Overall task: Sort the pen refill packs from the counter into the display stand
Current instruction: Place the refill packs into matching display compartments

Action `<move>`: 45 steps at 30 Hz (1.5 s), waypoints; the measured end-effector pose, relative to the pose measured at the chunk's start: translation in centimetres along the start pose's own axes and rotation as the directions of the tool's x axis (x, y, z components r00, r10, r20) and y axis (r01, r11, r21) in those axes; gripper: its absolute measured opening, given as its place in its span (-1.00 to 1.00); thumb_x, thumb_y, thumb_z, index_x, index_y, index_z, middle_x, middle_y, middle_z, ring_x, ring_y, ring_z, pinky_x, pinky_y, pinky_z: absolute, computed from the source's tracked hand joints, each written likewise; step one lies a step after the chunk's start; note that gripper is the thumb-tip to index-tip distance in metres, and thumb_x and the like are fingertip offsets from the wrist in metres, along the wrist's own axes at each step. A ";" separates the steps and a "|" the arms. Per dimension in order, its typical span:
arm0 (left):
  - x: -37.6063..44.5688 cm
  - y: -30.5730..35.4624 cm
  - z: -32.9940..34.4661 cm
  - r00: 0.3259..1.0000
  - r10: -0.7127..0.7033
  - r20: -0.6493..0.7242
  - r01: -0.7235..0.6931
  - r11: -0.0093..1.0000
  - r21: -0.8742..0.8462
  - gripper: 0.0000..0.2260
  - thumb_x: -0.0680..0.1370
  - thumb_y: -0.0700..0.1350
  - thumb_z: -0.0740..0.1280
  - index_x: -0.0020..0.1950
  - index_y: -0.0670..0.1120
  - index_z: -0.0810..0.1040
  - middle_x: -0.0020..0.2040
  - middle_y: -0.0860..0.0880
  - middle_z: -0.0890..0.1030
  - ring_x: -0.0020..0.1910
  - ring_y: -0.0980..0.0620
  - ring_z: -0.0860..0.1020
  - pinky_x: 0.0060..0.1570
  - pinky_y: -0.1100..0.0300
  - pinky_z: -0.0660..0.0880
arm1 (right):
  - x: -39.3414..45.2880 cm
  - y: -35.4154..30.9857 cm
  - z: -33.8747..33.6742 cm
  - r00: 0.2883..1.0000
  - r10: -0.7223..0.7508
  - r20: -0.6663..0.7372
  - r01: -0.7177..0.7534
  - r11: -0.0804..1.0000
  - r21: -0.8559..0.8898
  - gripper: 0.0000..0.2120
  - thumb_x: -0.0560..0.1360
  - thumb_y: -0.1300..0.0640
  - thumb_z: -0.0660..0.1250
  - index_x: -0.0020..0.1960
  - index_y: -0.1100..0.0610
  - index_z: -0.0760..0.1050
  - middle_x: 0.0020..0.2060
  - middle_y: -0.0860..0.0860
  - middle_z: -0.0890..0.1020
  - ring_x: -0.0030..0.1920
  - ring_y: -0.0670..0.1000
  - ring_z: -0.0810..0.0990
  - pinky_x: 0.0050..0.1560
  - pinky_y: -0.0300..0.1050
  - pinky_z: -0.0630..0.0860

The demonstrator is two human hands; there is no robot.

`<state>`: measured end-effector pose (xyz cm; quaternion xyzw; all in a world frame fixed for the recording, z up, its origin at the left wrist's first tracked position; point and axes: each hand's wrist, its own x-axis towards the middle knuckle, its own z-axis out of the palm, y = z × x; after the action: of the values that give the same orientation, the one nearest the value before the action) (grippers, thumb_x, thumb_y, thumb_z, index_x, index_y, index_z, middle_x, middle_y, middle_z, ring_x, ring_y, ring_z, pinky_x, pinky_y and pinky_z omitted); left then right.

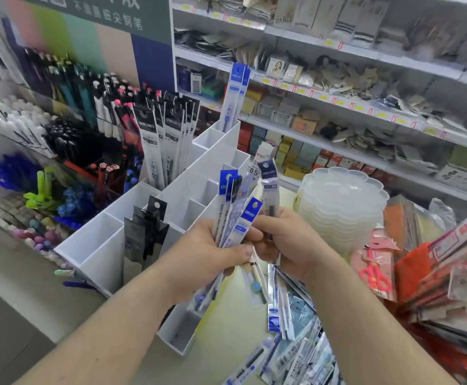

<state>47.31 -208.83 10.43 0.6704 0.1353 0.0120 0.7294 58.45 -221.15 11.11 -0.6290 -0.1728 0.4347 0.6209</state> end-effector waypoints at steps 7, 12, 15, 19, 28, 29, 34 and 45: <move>0.7 -0.6 0.5 0.936 -0.055 -0.349 0.029 0.996 -0.079 -0.84 0.57 -0.27 0.35 -0.10 -0.03 0.65 -0.11 -0.03 0.72 -0.20 0.03 0.63 -0.27 0.17 0.43 | 1.4 0.7 -2.5 0.844 -0.050 -0.533 0.146 0.979 0.140 -0.85 0.55 0.31 0.34 -0.18 0.16 0.51 -0.49 0.03 0.42 -0.59 -0.10 0.22 -0.54 -0.25 0.11; 0.8 -0.2 1.0 0.939 -0.052 -0.341 -0.015 0.982 -0.189 -0.87 0.61 -0.28 0.28 -0.02 -0.10 0.59 -0.19 0.01 0.70 -0.27 0.07 0.64 -0.34 0.26 0.46 | 4.0 1.2 -5.0 0.645 -0.099 -0.758 0.232 0.970 0.070 -0.95 0.61 0.20 0.31 -0.02 0.15 0.53 -0.28 0.05 0.68 -0.57 -0.10 0.33 -0.52 -0.20 0.28; 1.2 -0.1 1.5 0.948 -0.066 -0.311 -0.007 0.973 -0.230 -0.87 0.61 -0.28 0.27 -0.04 -0.11 0.58 -0.23 0.00 0.69 -0.33 0.08 0.62 -0.37 0.29 0.50 | 7.4 2.1 -5.8 0.592 -0.104 -0.799 0.233 0.972 0.046 -0.92 0.61 0.17 0.30 -0.07 0.07 0.49 -0.21 0.03 0.71 -0.56 -0.09 0.42 -0.48 -0.18 0.32; 1.6 0.2 1.5 0.954 -0.063 -0.293 -0.006 0.974 -0.228 -0.88 0.62 -0.27 0.28 -0.03 -0.12 0.58 -0.25 0.01 0.68 -0.34 0.07 0.62 -0.33 0.27 0.53 | 11.8 3.6 -6.6 0.561 -0.128 -0.818 0.173 0.984 -0.035 -0.85 0.60 0.14 0.29 -0.16 0.03 0.48 -0.16 0.00 0.72 -0.47 -0.02 0.53 -0.49 -0.24 0.34; 0.5 -0.3 0.6 0.968 -0.066 -0.242 0.008 0.972 -0.236 -0.90 0.62 -0.24 0.28 0.00 -0.10 0.59 -0.19 -0.06 0.68 -0.27 0.01 0.65 -0.29 0.22 0.57 | 15.9 7.4 -6.9 0.653 0.054 -0.755 -0.134 0.990 -0.044 -0.85 0.56 0.17 0.27 -0.17 0.11 0.54 -0.23 0.09 0.71 -0.57 -0.02 0.49 -0.51 -0.23 0.31; 0.4 -0.3 0.5 0.970 -0.070 -0.231 0.015 0.972 -0.233 -0.90 0.62 -0.23 0.28 0.00 -0.09 0.58 -0.19 -0.06 0.68 -0.27 0.01 0.66 -0.28 0.21 0.57 | 16.0 7.7 -7.1 0.658 0.076 -0.749 -0.169 0.984 -0.049 -0.86 0.56 0.16 0.28 -0.13 0.14 0.57 -0.27 0.10 0.70 -0.60 -0.03 0.48 -0.50 -0.22 0.31; 0.2 -0.4 0.7 0.977 -0.093 -0.190 0.053 0.977 -0.205 -0.90 0.63 -0.21 0.27 0.01 -0.09 0.59 -0.36 -0.01 0.60 -0.42 0.04 0.53 -0.31 0.18 0.57 | 13.1 7.3 -6.0 0.688 0.049 -0.724 -0.141 0.988 -0.066 -0.82 0.58 0.06 0.28 -0.06 0.17 0.51 -0.19 0.16 0.67 -0.50 -0.01 0.47 -0.48 -0.19 0.31; -2.7 -0.7 1.8 0.969 0.019 -0.245 -0.046 0.993 -0.105 -0.87 0.61 -0.19 0.30 -0.06 -0.05 0.62 -0.48 0.08 0.38 -0.50 0.11 0.32 -0.36 0.18 0.44 | 1.4 4.2 -1.0 0.897 0.067 -0.437 0.074 0.951 0.299 -0.80 0.65 0.15 0.17 -0.05 0.26 0.45 -0.34 0.17 0.51 -0.42 0.06 0.55 -0.36 -0.10 0.52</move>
<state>45.00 -211.18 10.39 0.6247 0.2121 0.1134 0.7429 58.64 -221.40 6.59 -0.6063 0.0416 0.3008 0.7350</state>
